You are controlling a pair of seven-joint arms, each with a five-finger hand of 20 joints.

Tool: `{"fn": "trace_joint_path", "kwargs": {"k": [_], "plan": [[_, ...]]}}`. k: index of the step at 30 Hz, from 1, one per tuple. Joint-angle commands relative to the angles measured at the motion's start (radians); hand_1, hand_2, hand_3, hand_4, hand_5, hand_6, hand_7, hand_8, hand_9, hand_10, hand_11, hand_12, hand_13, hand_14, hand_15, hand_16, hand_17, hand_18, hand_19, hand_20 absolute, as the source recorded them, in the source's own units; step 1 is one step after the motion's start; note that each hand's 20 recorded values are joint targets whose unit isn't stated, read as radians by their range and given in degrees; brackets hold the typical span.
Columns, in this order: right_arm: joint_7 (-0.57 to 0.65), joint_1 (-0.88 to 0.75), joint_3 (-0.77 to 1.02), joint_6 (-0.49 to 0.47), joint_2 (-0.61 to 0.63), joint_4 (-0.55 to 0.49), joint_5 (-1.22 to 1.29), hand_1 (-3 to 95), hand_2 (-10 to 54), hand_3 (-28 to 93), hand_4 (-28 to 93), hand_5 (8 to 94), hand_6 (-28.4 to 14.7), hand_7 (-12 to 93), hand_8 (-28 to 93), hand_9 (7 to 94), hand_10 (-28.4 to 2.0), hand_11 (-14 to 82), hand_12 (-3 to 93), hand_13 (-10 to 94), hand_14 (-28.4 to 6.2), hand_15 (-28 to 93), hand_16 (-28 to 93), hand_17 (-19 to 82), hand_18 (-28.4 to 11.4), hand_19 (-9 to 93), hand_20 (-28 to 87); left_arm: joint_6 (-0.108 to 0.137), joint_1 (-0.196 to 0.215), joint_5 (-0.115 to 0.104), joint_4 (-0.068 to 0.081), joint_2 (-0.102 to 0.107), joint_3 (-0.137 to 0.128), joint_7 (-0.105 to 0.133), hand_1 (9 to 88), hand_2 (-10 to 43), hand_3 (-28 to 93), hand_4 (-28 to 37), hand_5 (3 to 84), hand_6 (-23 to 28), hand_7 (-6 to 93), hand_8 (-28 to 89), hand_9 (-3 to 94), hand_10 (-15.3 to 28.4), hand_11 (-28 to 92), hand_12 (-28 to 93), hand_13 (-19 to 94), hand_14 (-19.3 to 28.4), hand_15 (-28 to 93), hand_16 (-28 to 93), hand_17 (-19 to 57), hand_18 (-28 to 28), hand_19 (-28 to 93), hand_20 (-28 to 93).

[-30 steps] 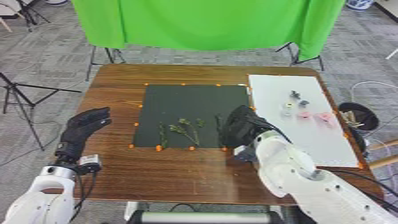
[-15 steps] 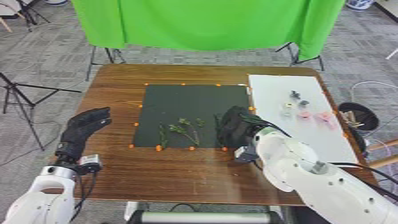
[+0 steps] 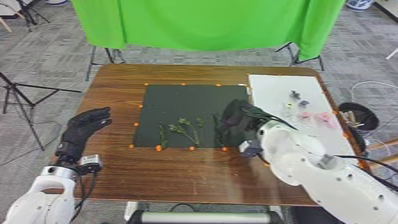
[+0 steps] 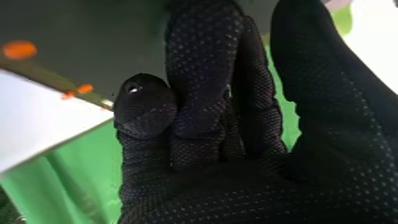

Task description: Arrange flowers

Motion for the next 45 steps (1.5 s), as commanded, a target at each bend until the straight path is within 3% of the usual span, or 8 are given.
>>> {"fn": "trace_joint_path", "kwargs": {"k": [1, 5, 8, 15, 25, 35, 45], "plan": [[-0.015, -0.021, 0.124, 0.037, 0.07, -0.074, -0.125, 39.4, -9.5, 71, -4, 59.5, -0.2, 25, -5, 69.1, -15.4, 17.8, 23.2, 88, -4.5, 43, 31, 61, -10.3, 89, 33, 0.001, -0.006, -0.008, 0.004, 0.005, 0.01, 0.0, 40.4, -9.5, 63, -13.3, 47.3, 0.0, 21.7, -9, 42.1, 11.4, 22, 15, 37, 16.0, 27, 1, 8.9, 13.8, 18, 23], [0.014, -0.05, 0.214, 0.027, 0.112, -0.08, -0.175, 37.8, -9.5, 70, -7, 59.5, -0.6, 24, -7, 68.1, -15.8, 17.2, 23.1, 87, -5.0, 43, 31, 60, -10.5, 89, 33, 0.0, 0.001, -0.006, 0.0, 0.002, 0.003, 0.0, 40.5, -9.5, 63, -13.5, 47.3, -0.1, 21.7, -9, 42.1, 11.4, 22, 15, 37, 16.0, 27, 1, 8.9, 13.8, 18, 23], [0.05, -0.073, 0.268, -0.04, 0.133, -0.072, -0.195, 36.0, -9.5, 68, -9, 58.8, -1.2, 23, -7, 66.5, -16.2, 16.4, 23.2, 86, -5.5, 44, 31, 59, -11.0, 89, 33, 0.001, 0.005, -0.006, 0.001, -0.001, 0.002, 0.002, 40.5, -9.5, 63, -13.5, 47.3, 0.0, 21.6, -9, 42.2, 11.4, 22, 15, 37, 16.0, 27, 1, 8.9, 13.8, 18, 23], [0.107, -0.104, 0.293, -0.117, 0.146, -0.024, -0.184, 31.5, -9.5, 64, -10, 56.1, -3.0, 16, -5, 62.4, -18.1, 13.9, 24.0, 84, -7.0, 45, 31, 58, -12.0, 89, 34, 0.025, 0.014, -0.016, -0.004, 0.0, 0.005, 0.016, 40.5, -9.5, 63, -13.5, 47.3, 0.0, 21.7, -9, 42.3, 11.4, 22, 15, 37, 16.0, 27, 1, 9.0, 13.8, 18, 24], [0.134, -0.076, 0.225, -0.113, 0.127, 0.073, -0.204, 32.2, -9.5, 64, -9, 56.7, -2.9, 16, -5, 64.1, -17.9, 15.0, 23.9, 85, -7.3, 46, 30, 59, -11.8, 88, 34, 0.015, -0.001, -0.011, 0.002, -0.006, 0.012, 0.016, 40.6, -9.5, 63, -13.5, 47.4, -0.1, 21.9, -9, 42.4, 11.4, 22, 15, 38, 16.0, 27, 1, 9.2, 13.7, 18, 24], [0.15, -0.1, 0.233, -0.102, 0.127, 0.1, -0.239, 33.1, -9.5, 64, -9, 57.2, -2.1, 17, -5, 64.9, -17.7, 15.4, 23.6, 85, -7.1, 47, 30, 59, -11.9, 89, 34, 0.017, 0.012, -0.012, -0.003, -0.014, 0.006, 0.014, 40.5, -9.5, 63, -13.3, 47.5, 0.0, 21.8, -9, 42.5, 11.4, 22, 15, 38, 16.1, 27, 1, 9.3, 13.7, 18, 24], [0.16, -0.087, 0.185, -0.102, 0.11, 0.163, -0.285, 33.4, -9.5, 65, -9, 57.6, -2.0, 17, -5, 65.7, -17.5, 15.7, 23.4, 86, -7.0, 47, 30, 59, -11.9, 89, 34, 0.012, 0.009, -0.01, 0.0, -0.023, 0.015, 0.012, 40.5, -9.5, 63, -13.4, 47.5, 0.0, 21.9, -9, 42.5, 11.4, 22, 15, 37, 16.1, 27, 1, 9.3, 13.7, 18, 24]]}}
